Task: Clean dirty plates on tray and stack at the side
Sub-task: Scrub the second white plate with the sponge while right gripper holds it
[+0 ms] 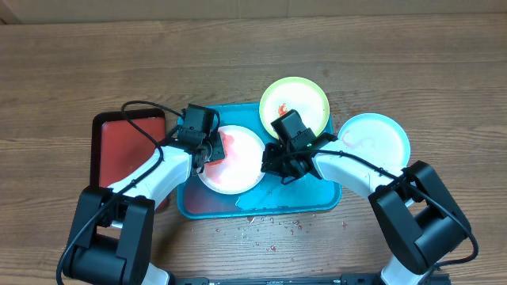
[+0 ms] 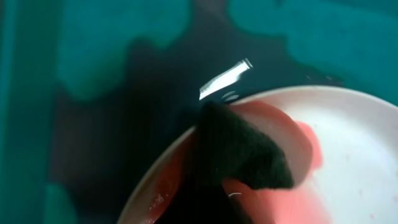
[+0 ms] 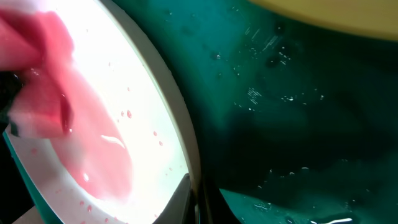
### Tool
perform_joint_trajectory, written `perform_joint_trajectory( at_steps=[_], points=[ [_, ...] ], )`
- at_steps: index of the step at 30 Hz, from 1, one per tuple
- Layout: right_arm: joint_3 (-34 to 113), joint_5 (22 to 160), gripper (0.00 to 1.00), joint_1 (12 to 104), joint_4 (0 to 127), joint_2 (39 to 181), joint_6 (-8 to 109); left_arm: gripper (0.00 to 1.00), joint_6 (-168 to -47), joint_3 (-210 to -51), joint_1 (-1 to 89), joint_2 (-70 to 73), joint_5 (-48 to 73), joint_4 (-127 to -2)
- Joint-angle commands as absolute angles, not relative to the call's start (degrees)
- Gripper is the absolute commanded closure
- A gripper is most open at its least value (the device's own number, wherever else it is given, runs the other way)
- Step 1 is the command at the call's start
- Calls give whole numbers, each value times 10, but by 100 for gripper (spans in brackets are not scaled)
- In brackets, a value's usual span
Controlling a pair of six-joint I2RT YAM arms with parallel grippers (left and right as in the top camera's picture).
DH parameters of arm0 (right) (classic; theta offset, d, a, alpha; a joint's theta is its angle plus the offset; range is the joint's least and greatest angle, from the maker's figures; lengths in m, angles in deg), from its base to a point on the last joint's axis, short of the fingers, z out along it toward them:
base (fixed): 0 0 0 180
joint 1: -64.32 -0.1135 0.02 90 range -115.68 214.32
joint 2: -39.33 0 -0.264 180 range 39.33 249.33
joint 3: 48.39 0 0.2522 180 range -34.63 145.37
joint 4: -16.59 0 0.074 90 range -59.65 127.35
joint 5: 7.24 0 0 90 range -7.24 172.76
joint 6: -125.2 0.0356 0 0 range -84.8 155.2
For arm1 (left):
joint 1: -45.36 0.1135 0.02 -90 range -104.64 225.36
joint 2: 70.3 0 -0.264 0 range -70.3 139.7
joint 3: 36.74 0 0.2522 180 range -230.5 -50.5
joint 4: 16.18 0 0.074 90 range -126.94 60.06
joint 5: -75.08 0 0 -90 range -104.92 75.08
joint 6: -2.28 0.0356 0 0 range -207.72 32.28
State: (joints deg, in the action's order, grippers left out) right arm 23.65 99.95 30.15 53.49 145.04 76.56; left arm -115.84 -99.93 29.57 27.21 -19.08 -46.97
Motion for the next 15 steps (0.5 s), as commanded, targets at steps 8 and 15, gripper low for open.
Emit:
perform_joint_trajectory(
  at_steps=[8,15],
  points=[
    [235,995,96,303,540,1452,759,96,-934,-1007,306,287,78,-531],
    [235,996,96,303,539,1452,759,96,-915,-1054,305,287,64,-604]
  ],
)
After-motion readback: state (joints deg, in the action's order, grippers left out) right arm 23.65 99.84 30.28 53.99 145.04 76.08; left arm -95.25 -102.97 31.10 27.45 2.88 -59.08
